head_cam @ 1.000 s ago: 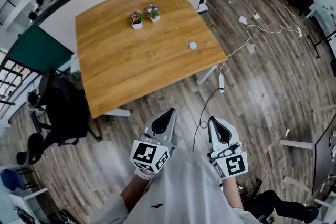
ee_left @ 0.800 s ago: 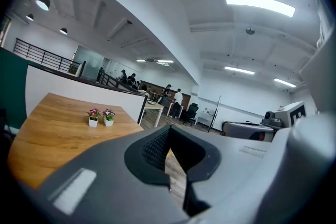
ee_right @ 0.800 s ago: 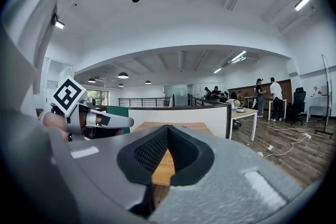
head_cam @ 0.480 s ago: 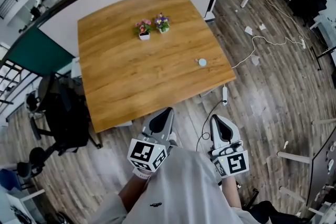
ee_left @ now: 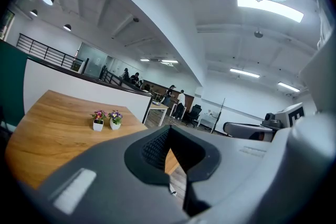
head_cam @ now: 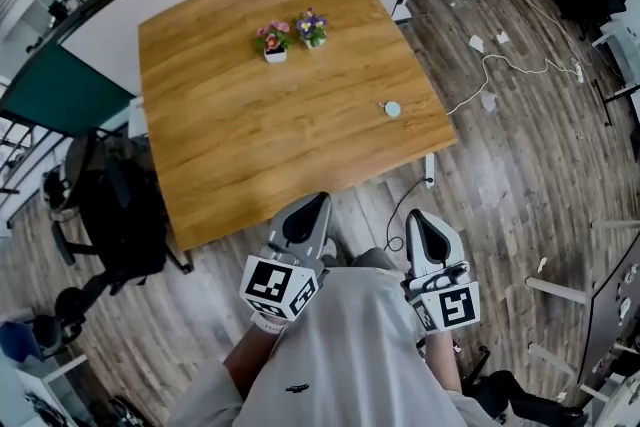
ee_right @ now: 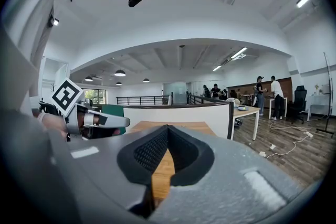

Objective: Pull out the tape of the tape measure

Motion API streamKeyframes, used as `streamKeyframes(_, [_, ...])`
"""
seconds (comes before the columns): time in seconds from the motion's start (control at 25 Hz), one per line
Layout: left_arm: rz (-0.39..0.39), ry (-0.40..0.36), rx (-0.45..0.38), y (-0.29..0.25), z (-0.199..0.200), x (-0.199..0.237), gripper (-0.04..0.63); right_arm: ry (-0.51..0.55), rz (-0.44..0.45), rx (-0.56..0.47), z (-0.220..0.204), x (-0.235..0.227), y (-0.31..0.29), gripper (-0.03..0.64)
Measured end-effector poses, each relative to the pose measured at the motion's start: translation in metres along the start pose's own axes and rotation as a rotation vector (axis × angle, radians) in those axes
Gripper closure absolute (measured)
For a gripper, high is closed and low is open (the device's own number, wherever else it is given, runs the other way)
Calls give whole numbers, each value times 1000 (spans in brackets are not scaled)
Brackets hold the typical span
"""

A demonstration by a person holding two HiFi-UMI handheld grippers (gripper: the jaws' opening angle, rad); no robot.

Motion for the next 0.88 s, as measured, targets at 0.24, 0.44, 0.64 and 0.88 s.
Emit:
streamKeyframes(0.24, [21, 23, 14, 9, -10, 3, 578, 0, 2, 15, -3, 0, 2, 617])
streamKeyframes(0.44, [45, 22, 14, 7, -11, 9, 578, -4, 17, 15, -5, -4, -4, 615])
streamKeyframes(0.64, [64, 17, 13, -10, -9, 12, 578, -11, 36, 7, -7, -20, -19, 617])
streamKeyframes(0.88, [74, 11, 24, -54, -1, 12, 578, -12, 53, -1, 0, -60, -46, 617])
Point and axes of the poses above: the fingertips, and each gripper's own axes: y backward along the fingers, x to its left, z out of its top, the point moved 2 cm from there along y, backward along the fingers, and after that the axes turned 1 degree about z, right-handed, at the moved point
